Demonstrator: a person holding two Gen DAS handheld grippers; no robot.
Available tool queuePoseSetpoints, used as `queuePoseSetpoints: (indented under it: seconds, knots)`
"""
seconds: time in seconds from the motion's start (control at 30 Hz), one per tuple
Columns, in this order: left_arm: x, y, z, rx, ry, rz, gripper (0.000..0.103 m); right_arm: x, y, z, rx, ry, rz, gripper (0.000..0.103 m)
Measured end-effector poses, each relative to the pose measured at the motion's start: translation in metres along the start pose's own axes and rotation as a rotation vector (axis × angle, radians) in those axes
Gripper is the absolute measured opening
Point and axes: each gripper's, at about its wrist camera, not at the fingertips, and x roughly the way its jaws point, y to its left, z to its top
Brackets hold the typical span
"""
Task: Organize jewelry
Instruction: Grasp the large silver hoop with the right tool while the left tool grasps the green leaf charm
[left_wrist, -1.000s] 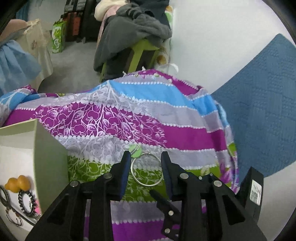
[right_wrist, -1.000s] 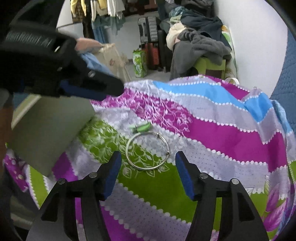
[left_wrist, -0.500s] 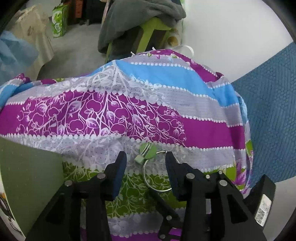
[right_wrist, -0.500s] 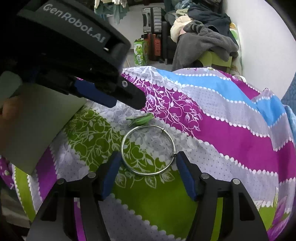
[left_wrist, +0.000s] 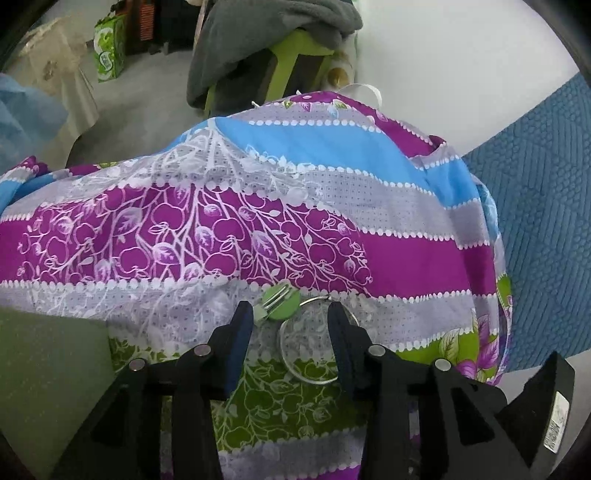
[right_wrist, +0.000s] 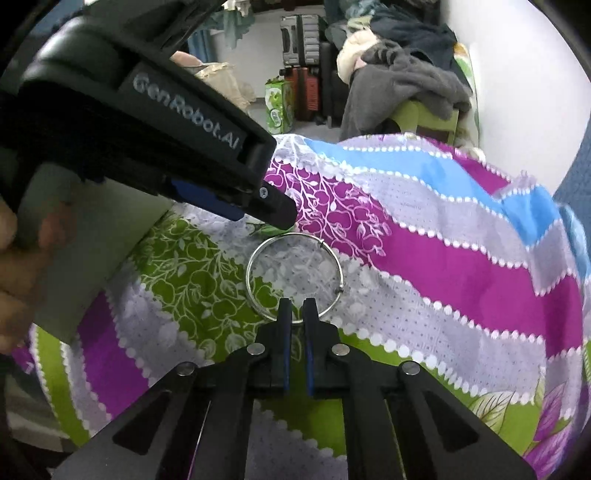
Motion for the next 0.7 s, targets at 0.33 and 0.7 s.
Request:
queuePoseSetpoints:
  seconds: [0.33,0.7]
  knots:
    - [0.021,-0.013,0.003,0.095,0.01,0.11,0.027,-0.003,-0.005,0.003,0.032,-0.033,0.049,0.048]
    - [0.004,-0.003,0.005,0.046,-0.038,0.059,0.023,0.011,-0.001,0.013,0.009,-0.038,0.044,0.071]
